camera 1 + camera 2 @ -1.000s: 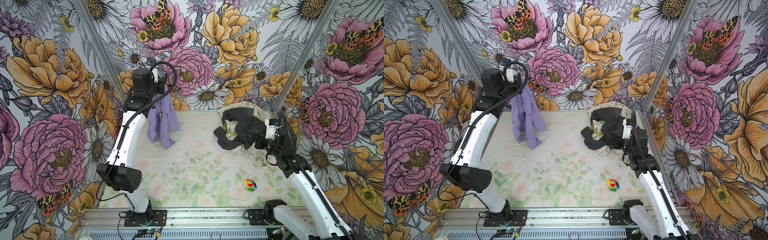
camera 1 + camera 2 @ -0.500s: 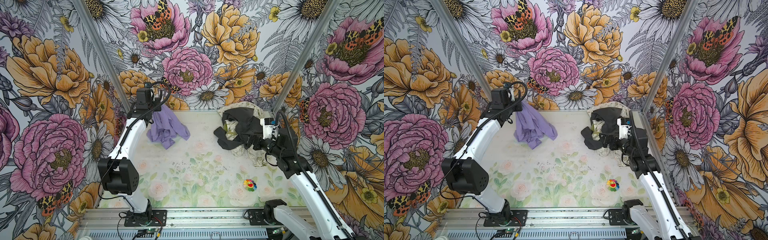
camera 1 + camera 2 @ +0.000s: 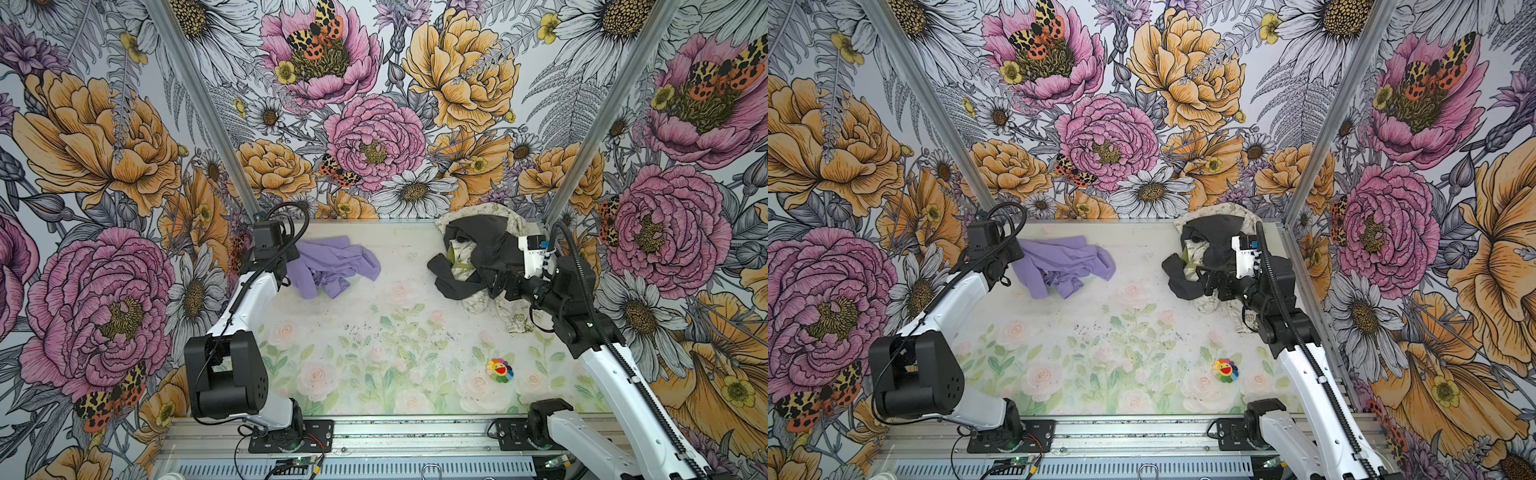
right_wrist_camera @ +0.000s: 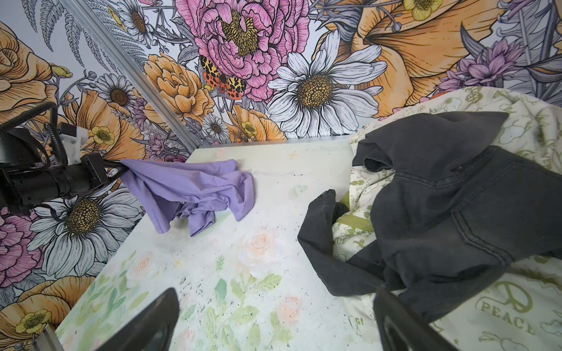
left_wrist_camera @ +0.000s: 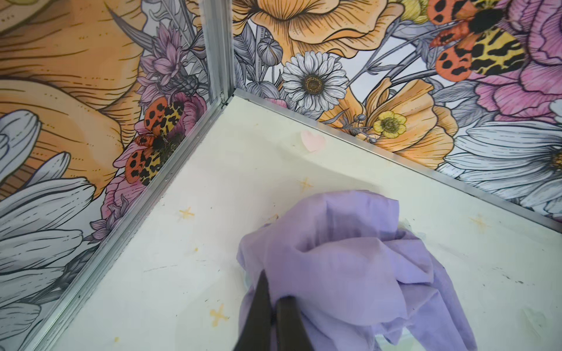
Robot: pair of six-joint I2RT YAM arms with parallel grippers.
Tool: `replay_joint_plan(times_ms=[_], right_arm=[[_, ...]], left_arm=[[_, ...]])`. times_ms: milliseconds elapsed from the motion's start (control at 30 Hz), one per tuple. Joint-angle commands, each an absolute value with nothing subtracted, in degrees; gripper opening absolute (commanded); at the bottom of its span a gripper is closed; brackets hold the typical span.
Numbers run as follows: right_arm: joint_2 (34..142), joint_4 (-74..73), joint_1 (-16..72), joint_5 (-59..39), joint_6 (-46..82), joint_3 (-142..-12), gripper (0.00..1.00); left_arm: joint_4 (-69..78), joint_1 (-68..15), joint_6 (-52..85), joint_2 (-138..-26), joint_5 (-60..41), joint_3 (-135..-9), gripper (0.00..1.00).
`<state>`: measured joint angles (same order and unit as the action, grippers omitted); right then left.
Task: Pick out a specific cloth from the pile
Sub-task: 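Lower the lavender cloth onto the table and open the left gripper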
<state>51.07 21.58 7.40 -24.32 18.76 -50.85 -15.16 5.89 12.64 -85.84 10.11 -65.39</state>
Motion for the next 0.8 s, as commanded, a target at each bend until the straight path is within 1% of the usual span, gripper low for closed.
replay_joint_plan(times_ms=[0, 133, 300, 433, 667, 767], right_arm=[[50.8, 20.5, 7.9, -24.7, 18.4, -52.5, 0.99], [50.4, 20.5, 8.1, -24.3, 18.5, -52.0, 1.0], [49.3, 20.6, 8.2, -23.9, 18.4, -51.4, 0.99], [49.3, 20.5, 8.1, -23.8, 18.5, -51.2, 1.0], [50.1, 20.5, 8.3, -23.9, 18.5, -50.9, 0.99], [50.4, 20.5, 8.4, -23.8, 18.5, -50.9, 1.0]], left_arm=[[-11.6, 6.0, 15.4, -83.2, 11.6, -64.1, 0.0], [-11.4, 4.5, 16.5, -81.1, 11.6, -61.3, 0.0], [-11.5, -0.3, 17.0, -74.8, 14.3, -55.0, 0.0], [-12.5, -6.9, 16.5, -68.2, 19.4, -49.7, 0.0], [-13.7, -16.5, 22.2, -60.3, 19.9, -38.9, 0.0], [-13.4, -20.6, 23.8, -59.8, 21.6, -35.9, 0.0]])
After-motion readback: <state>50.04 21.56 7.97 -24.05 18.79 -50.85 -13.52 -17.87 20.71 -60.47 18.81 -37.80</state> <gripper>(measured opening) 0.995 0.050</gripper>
